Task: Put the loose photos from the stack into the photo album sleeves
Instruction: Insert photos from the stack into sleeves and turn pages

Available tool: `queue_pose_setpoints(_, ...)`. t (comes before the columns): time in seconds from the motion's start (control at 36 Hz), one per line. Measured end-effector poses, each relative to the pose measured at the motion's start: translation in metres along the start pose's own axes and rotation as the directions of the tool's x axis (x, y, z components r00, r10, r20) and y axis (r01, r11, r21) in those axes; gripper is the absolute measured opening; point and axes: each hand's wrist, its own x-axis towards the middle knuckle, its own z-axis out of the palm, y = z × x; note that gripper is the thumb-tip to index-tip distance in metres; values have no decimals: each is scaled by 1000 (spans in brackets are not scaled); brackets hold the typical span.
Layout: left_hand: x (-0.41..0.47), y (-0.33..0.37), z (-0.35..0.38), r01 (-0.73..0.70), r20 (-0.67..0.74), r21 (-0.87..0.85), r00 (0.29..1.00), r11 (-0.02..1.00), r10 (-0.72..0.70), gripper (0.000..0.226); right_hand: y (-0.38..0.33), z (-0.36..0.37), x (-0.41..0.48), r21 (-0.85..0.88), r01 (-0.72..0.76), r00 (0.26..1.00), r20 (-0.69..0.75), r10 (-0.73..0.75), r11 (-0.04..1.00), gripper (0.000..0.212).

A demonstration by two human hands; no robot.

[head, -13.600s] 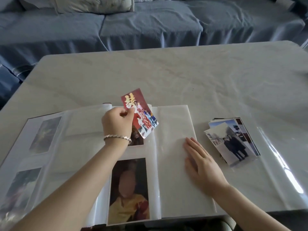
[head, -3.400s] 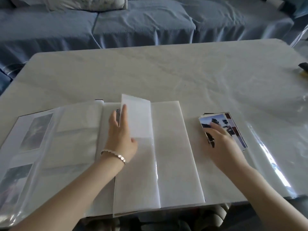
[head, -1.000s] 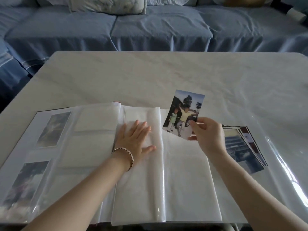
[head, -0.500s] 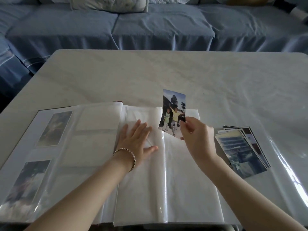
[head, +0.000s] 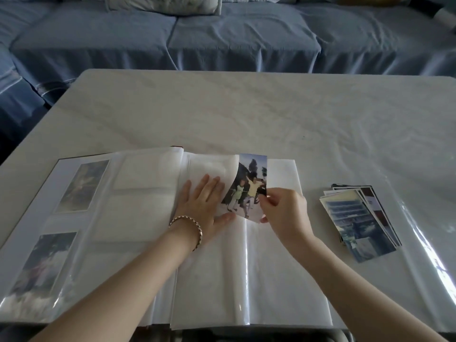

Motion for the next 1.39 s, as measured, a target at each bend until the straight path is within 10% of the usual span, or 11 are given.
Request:
queue_pose_setpoints(0.31,-17,-9,-15,142,-63,158,989,977,-133,99,6,2,24,-97,-115,974,184,132,989,12)
queue_pose_setpoints(0.42,-29,-30,-14,148,-96,106,986,983,-138,107,1,10,29,-125,-100,966,224,126,987,42)
queue_pose_setpoints(0.69,-32,-36,-15,130,-109,-8,986,991,-130,109,-15,26,30,-9,-8,976,216,10,1000,40)
queue_pose_setpoints(1.08,-32,-36,-15,131,-120,-37,984,991,-134,110,-28,37,21,215,-321,930,258,263,922,7)
queue_pose_setpoints(1.39,-31,-36,-13,143,-126,-28,981,989,-146,107,-32,40,14,-57,-246,928,275,252,968,24)
